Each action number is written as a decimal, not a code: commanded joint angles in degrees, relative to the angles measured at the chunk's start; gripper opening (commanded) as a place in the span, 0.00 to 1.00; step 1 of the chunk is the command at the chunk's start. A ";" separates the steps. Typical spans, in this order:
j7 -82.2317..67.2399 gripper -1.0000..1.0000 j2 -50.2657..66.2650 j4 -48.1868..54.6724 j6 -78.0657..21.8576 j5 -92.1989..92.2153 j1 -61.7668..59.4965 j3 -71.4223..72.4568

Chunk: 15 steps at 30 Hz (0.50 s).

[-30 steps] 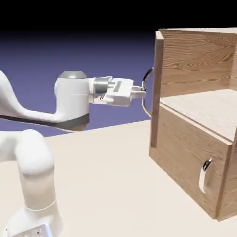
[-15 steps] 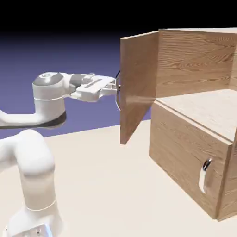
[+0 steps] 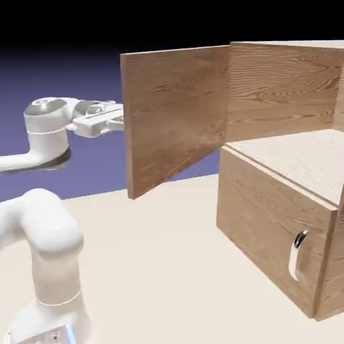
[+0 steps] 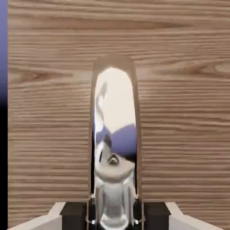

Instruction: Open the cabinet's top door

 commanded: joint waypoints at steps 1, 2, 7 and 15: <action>0.11 0.00 0.94 1.94 -2.06 1.66 -1.18 2.09; 0.20 0.00 1.85 4.01 -4.17 3.24 -2.54 4.13; 0.25 0.00 5.24 14.39 -13.55 9.24 -10.33 12.62; -1.02 0.00 7.40 31.00 -26.28 15.11 -24.30 22.60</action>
